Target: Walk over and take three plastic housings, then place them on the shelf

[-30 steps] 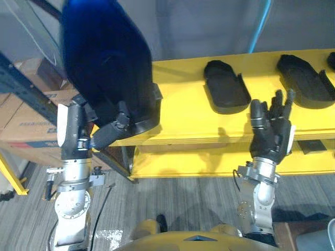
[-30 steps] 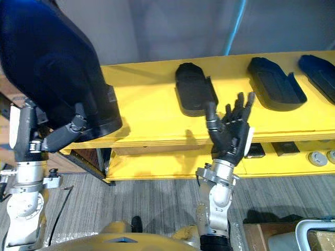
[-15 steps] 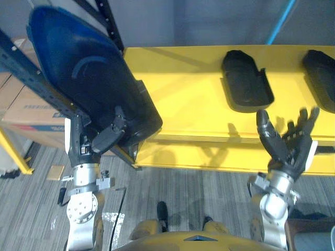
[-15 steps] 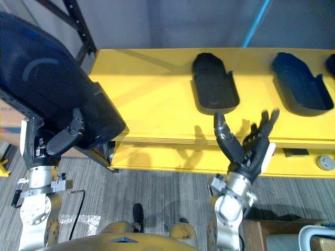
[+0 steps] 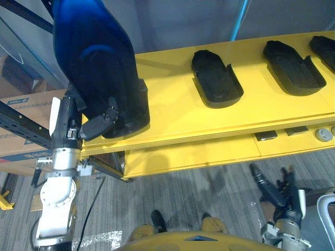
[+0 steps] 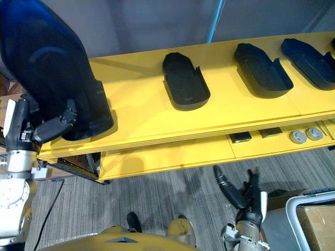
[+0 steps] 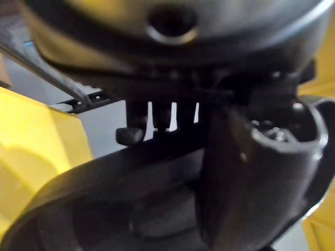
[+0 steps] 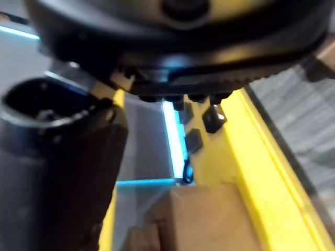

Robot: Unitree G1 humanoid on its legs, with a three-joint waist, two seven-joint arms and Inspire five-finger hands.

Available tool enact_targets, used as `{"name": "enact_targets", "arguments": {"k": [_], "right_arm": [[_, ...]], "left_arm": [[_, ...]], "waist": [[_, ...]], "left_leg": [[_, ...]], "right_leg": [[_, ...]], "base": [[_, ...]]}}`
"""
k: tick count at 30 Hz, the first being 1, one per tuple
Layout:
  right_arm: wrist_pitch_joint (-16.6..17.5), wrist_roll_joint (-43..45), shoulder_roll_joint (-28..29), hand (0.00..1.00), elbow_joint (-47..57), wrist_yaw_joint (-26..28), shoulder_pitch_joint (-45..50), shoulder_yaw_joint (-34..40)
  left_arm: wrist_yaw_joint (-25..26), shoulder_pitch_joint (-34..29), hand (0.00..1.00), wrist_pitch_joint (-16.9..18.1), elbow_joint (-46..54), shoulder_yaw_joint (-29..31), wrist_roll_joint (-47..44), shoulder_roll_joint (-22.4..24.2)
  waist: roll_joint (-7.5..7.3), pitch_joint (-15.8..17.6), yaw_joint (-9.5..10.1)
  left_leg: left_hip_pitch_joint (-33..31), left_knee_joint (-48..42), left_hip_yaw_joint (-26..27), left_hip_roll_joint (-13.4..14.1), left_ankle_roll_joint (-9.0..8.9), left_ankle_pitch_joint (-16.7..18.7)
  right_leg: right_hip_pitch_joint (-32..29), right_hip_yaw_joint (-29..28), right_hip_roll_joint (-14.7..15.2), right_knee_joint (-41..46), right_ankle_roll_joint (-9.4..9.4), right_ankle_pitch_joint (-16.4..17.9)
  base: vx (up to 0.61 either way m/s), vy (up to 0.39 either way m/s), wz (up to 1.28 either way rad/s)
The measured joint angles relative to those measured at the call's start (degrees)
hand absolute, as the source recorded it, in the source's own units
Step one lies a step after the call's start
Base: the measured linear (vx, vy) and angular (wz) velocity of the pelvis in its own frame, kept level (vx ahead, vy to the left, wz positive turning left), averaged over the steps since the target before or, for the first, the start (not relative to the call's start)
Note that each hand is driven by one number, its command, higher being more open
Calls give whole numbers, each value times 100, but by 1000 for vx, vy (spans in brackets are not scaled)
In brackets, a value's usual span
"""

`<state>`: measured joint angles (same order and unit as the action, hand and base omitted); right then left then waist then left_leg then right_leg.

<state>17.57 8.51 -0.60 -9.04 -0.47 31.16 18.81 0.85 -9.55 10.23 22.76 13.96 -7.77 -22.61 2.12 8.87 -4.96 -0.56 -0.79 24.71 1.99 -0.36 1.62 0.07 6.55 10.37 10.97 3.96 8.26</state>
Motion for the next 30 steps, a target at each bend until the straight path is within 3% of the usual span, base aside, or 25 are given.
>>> {"name": "enact_targets", "arguments": {"k": [4,7,8,12,18,25,30], "right_arm": [[-609,91,-201,100,-1006,359,-257,61],[-1235,-155,-429,100,-2005,678,-572,69],[-1591,-356,-535,100,-2399,747,-730,75],[-2259,-578,-817,100,-3142,898,-1084,170],[-2395,-516,-895,100,-3156,1104,-1586,-10],[-2612,-495,-905,100,-3127,1245,-1920,-374],[-2718,-488,-1027,100,-3117,1230,-1979,-380]], "left_arm": [[-199,482,0,-453,-361,47,-419,-428],[-424,1085,0,-932,-1120,44,-1074,-816],[-543,1357,0,-1122,-1455,26,-1363,-899],[-725,2176,0,-1643,-2303,-396,-2136,-1217],[-1153,2981,0,-1858,-3265,-926,-2857,-1427],[-1540,3622,0,-1999,-3664,-1161,-3029,-1452],[-1606,4202,0,-2329,-3871,-1399,-2977,-1455]], "waist": [[6,-4,26],[15,-9,40],[17,-9,67],[32,-3,169],[-1,35,180],[-94,484,175],[-129,795,159]], "left_leg": [[-2,-8,-5,-8,15,9],[6,1,-15,-29,9,-2],[8,2,-17,-39,41,-24],[64,1,-89,-95,67,-106],[-8,-57,-35,-96,66,-115],[-408,-529,208,117,49,90],[-708,-948,307,274,107,184]], "right_leg": [[1,-35,5,7,23,-17],[2,-46,21,10,35,-24],[2,-48,28,17,38,-26],[5,-47,36,117,39,-27],[-112,-230,39,188,37,-28],[-335,-544,-77,-21,93,-192],[-582,-688,-150,-16,87,-320]], "base": [[0,0,0],[0,0,0],[0,0,0],[19,18,10],[-35,11,-4],[-69,-6,-19],[-30,2,-14]]}}
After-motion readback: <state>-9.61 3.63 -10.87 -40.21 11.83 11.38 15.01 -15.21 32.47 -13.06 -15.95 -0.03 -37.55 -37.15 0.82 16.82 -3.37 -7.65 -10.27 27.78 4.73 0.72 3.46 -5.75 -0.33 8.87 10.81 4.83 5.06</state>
